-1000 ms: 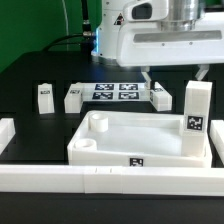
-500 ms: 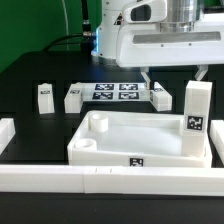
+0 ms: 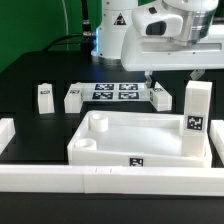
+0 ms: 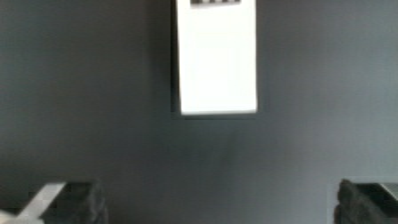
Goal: Assemble desk
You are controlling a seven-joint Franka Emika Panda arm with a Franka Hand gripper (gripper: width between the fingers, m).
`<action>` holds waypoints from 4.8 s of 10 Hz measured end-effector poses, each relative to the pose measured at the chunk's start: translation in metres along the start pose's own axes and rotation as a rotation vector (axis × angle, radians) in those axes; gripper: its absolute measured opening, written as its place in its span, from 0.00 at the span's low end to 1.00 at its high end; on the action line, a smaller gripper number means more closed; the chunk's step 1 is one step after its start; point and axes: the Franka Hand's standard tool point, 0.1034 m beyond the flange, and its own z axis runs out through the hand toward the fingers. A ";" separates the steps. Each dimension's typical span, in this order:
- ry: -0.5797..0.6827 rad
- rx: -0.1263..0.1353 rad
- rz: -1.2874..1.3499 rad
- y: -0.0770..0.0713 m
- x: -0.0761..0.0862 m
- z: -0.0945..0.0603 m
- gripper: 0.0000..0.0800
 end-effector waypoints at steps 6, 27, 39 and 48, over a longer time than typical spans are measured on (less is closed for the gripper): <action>-0.305 -0.028 -0.060 0.002 -0.006 0.014 0.81; -0.645 -0.090 -0.107 -0.001 -0.018 0.036 0.81; -0.623 -0.085 -0.106 -0.001 -0.019 0.062 0.76; -0.607 -0.077 -0.100 0.003 -0.014 0.047 0.36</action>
Offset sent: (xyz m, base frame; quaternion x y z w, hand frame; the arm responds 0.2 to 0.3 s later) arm -0.0079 -0.0065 -0.0050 -0.0252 -0.1059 -0.0705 0.9916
